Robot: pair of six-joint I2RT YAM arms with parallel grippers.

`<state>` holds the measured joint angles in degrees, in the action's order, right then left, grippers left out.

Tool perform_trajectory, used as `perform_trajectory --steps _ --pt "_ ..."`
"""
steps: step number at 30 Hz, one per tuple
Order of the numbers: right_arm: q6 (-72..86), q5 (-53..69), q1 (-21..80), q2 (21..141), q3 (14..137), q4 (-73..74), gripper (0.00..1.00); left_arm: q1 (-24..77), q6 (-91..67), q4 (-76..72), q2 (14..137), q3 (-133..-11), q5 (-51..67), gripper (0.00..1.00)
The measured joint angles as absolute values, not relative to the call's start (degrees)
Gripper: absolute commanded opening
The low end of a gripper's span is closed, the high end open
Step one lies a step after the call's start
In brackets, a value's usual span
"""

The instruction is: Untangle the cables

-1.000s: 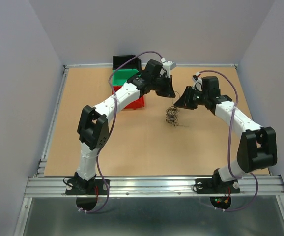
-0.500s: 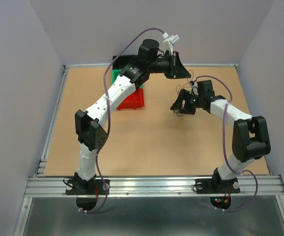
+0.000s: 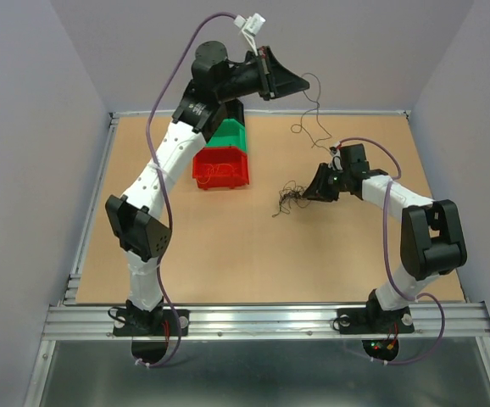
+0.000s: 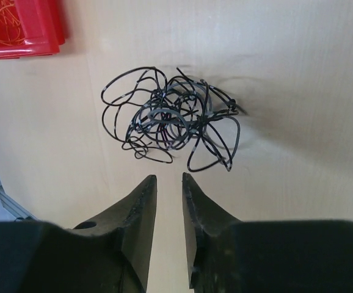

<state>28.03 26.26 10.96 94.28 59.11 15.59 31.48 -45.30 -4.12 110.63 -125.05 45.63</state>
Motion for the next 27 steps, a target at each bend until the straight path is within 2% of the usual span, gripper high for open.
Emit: perform_trajectory --steps 1,2,6,16,27 --pt "28.3 26.0 10.9 94.3 59.0 15.7 0.35 30.3 -45.8 -4.7 110.2 -125.0 45.8 0.0" --pt "28.4 25.8 10.9 94.3 59.0 15.8 0.44 28.9 -46.5 -5.4 109.6 -125.0 46.1 0.0" --pt "29.0 25.9 10.7 94.3 59.0 15.8 0.57 23.8 -47.6 -7.3 107.1 -123.3 47.0 0.0" --pt "28.7 26.8 10.6 92.3 59.0 15.9 0.61 11.1 -47.4 -8.3 103.5 -111.1 47.7 0.0" --pt "28.0 28.1 10.6 89.4 59.0 15.9 0.62 7.2 -35.5 2.4 104.3 -105.0 38.0 0.0"
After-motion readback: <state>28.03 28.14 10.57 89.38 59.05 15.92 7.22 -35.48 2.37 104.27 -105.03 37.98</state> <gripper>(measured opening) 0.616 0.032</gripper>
